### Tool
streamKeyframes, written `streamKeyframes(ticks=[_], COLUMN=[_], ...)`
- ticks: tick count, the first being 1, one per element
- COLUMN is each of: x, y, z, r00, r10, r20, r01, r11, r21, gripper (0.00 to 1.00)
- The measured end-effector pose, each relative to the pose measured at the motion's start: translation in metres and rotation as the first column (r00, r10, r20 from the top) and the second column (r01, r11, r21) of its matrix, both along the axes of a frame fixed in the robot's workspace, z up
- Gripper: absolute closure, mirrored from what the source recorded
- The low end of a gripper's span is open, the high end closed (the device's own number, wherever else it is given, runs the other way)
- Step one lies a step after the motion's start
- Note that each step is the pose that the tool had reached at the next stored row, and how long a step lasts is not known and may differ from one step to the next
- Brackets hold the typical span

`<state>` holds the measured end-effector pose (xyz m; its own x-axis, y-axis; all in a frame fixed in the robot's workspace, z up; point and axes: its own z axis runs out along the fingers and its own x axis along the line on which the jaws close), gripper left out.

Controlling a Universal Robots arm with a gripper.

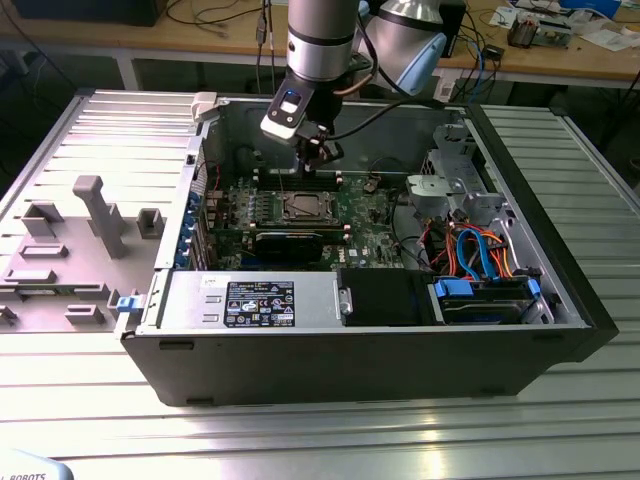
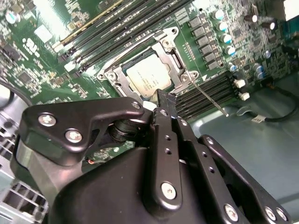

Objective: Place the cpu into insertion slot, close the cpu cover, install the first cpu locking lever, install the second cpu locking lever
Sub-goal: 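Install the first cpu locking lever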

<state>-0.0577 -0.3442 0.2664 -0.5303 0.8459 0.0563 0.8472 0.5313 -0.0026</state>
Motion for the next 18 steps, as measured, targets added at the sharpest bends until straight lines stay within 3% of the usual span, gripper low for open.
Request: streamKeyframes(ticks=[8,11,14,17,18], x=[-0.0001,-0.0002,-0.0002,-0.0002,-0.0002], y=[0.0001,0.0000,0.0000,-0.0001,-0.0001], z=[0.0049,0.0051,0.0049,0.0049,0.0049], r00=[0.9992,0.9960,0.9876,0.9740,0.9713], r10=[0.040,0.089,0.157,0.227,0.238], r20=[0.0027,0.0025,0.0026,0.0029,0.0028], r01=[-0.040,-0.089,-0.157,-0.227,-0.238], r11=[0.9992,0.9960,0.9876,0.9740,0.9713], r21=[0.0002,-0.0001,-0.0001,-0.0002,-0.0001], gripper=[0.89,0.89,0.89,0.89,0.89])
